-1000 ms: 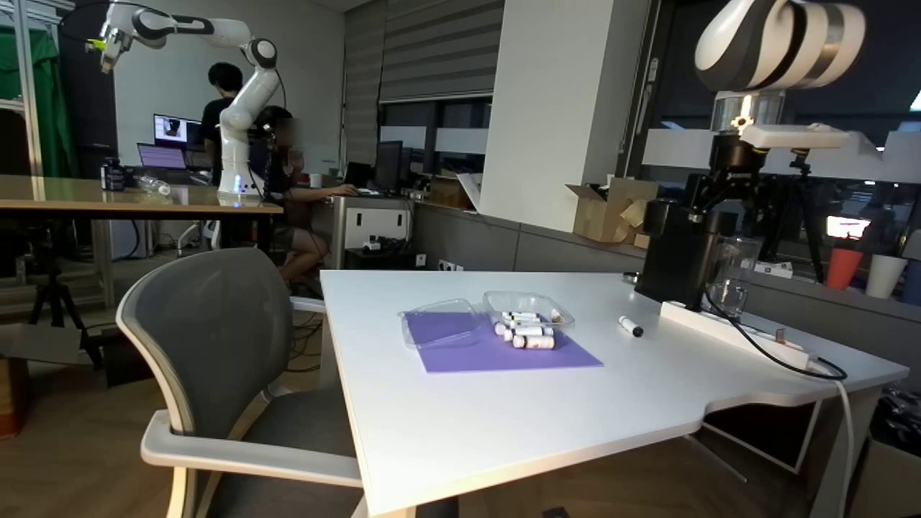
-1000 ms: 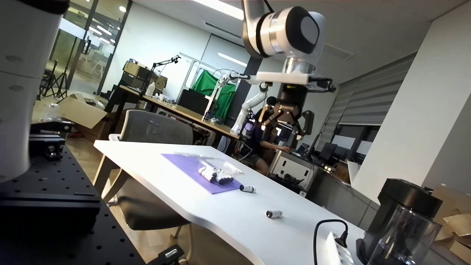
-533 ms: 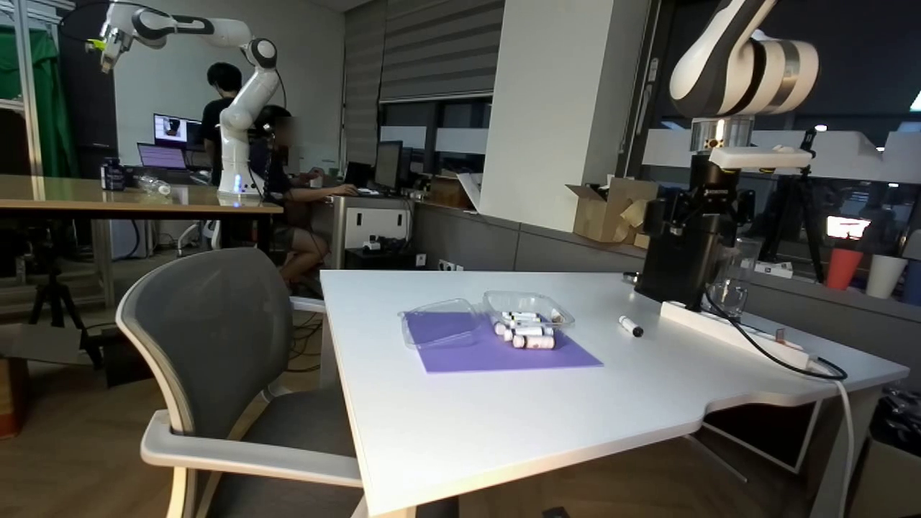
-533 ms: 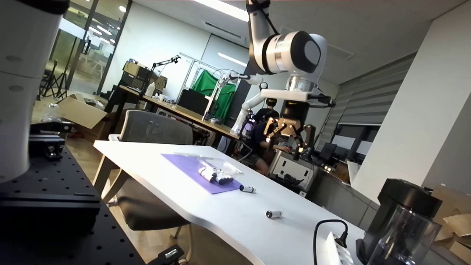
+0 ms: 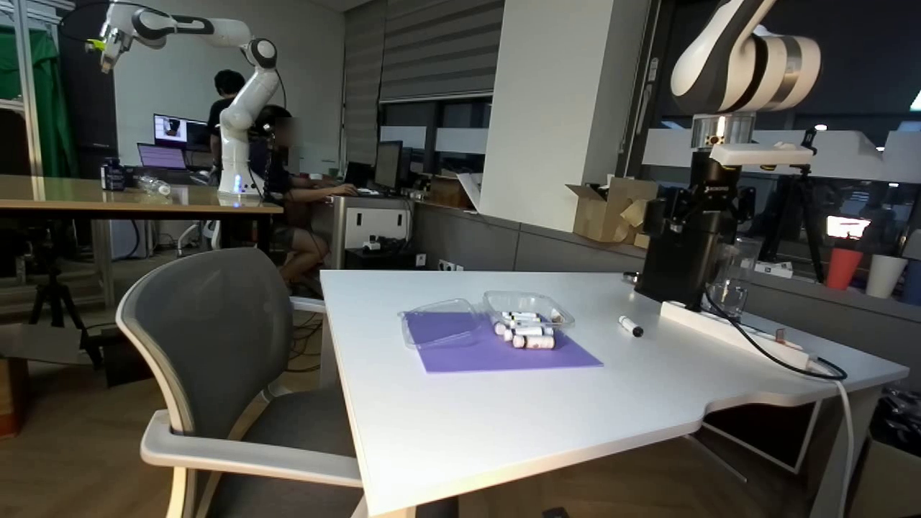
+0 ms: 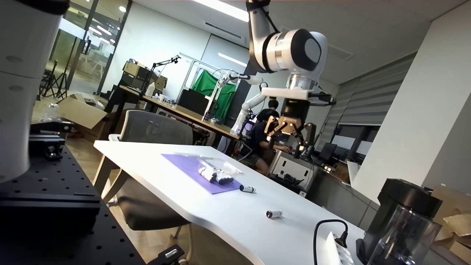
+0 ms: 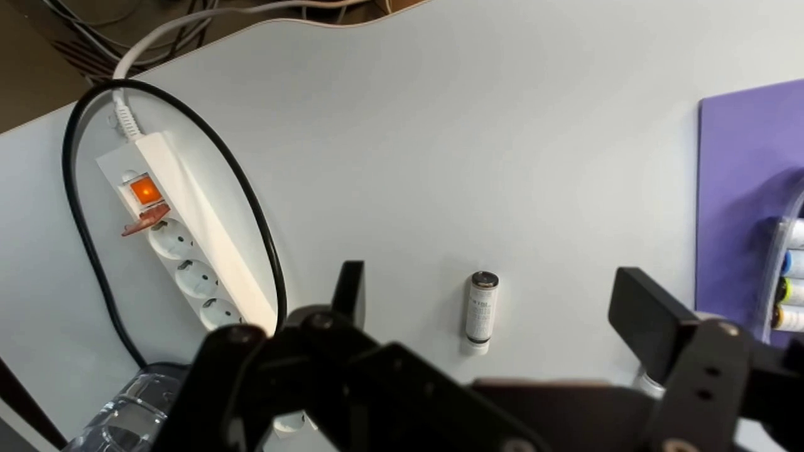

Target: Put the bottle close to the clear container inside it

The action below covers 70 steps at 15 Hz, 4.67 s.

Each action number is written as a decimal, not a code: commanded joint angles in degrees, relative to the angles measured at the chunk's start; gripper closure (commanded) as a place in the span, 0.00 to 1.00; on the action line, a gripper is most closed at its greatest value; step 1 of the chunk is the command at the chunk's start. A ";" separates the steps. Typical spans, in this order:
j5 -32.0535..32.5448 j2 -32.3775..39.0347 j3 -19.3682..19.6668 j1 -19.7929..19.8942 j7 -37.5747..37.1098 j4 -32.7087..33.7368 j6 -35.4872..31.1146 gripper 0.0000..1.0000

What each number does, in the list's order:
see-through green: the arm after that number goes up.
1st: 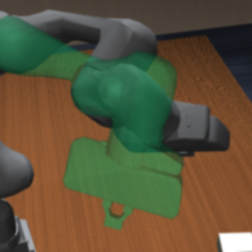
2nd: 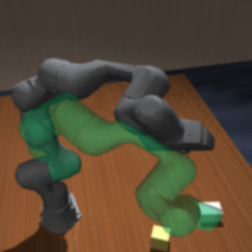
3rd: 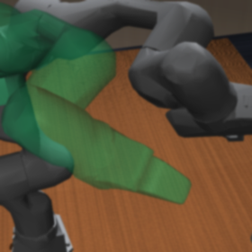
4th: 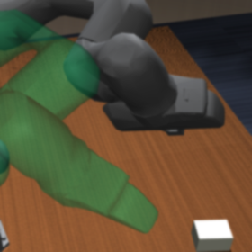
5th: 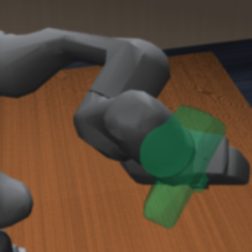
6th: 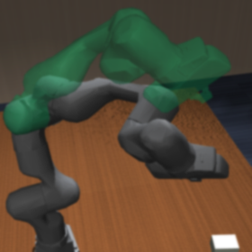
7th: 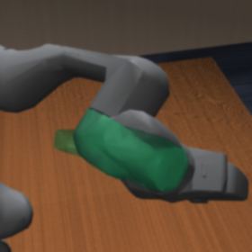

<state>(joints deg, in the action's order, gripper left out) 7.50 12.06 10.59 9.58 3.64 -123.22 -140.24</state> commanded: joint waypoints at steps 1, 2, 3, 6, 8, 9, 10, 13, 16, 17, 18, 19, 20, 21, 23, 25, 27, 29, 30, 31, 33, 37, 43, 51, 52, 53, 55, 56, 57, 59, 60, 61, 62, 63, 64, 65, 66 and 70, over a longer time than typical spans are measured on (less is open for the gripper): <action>-2.99 4.23 -0.87 0.37 -1.00 4.48 -3.34 0.00; -4.02 6.47 -1.19 0.20 -1.56 6.97 -3.43 0.00; -4.31 8.70 -1.33 -0.18 -2.59 9.31 -4.02 0.00; -4.29 16.81 -2.41 -2.16 -5.31 17.96 -5.27 0.00; -3.58 22.10 -2.58 -4.56 -8.85 23.44 -6.12 0.00; -3.07 24.68 -2.23 -6.21 -11.18 25.87 -7.06 0.00; -3.01 27.18 -1.91 -7.93 -13.71 28.14 -8.00 0.00; -3.00 33.65 -0.35 -12.40 -20.02 33.84 -10.38 0.00; -3.57 38.74 2.11 -15.82 -25.56 38.79 -11.89 0.00; -3.54 40.23 3.10 -16.67 -27.00 40.42 -11.71 0.00; -3.65 41.61 3.72 -17.11 -27.90 42.21 -10.73 0.00; -3.83 42.90 4.13 -17.30 -28.53 43.80 -10.19 0.00; -4.10 44.12 4.16 -17.11 -28.66 45.47 -9.19 0.00; -4.23 45.21 4.03 -16.76 -28.40 47.08 -8.23 0.00; -4.75 47.35 2.99 -15.59 -27.38 50.62 -4.28 0.00; -4.99 49.24 2.02 -14.57 -26.58 53.83 0.22 0.00; -5.03 50.95 1.33 -13.85 -26.40 56.75 3.10 0.00; -5.21 52.29 0.48 -13.05 -25.88 59.00 4.57 0.00; -5.35 52.89 0.09 -12.69 -25.74 60.05 5.67 0.00; -5.50 53.41 -0.32 -12.31 -25.57 61.08 6.82 0.00; -5.94 54.51 -1.17 -11.57 -25.12 62.93 9.02 0.00; -6.66 56.33 -2.67 -10.33 -24.00 66.05 12.73 0.00; -7.52 58.90 -4.28 -9.18 -22.08 69.77 16.04 0.33; -8.17 59.90 -4.59 -8.69 -22.33 72.95 18.43 0.89; -7.27 59.19 -4.44 -8.52 -20.01 72.53 17.75 0.95; -5.69 58.55 -3.73 -8.69 -17.46 72.27 17.08 0.95; -5.90 55.67 -4.67 -7.55 -12.36 71.42 17.57 0.93; -6.27 54.45 -5.22 -6.98 -9.72 71.21 18.08 0.93; -6.71 52.92 -5.98 -6.35 -6.45 70.72 18.85 0.93; -7.30 49.70 -7.45 -5.54 0.04 69.03 20.49 0.93; -7.34 47.84 -8.39 -5.30 3.63 67.33 21.36 0.93; -7.24 46.20 -9.18 -5.11 6.95 65.89 22.23 0.93; -6.57 44.25 -9.49 -5.28 9.94 63.39 21.87 0.93; -5.48 42.40 -9.37 -5.66 12.82 60.66 20.44 0.93; -3.97 40.73 -10.04 -5.53 15.35 58.02 19.49 0.93; -2.73 38.98 -9.94 -5.83 17.78 54.97 18.05 0.93; -1.51 37.52 -10.20 -5.78 20.36 52.26 16.85 0.93; 3.27 31.70 -11.79 -4.55 30.99 41.55 11.92 0.93</action>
<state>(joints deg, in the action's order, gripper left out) 7.77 50.80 0.38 3.67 28.00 -70.58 -124.69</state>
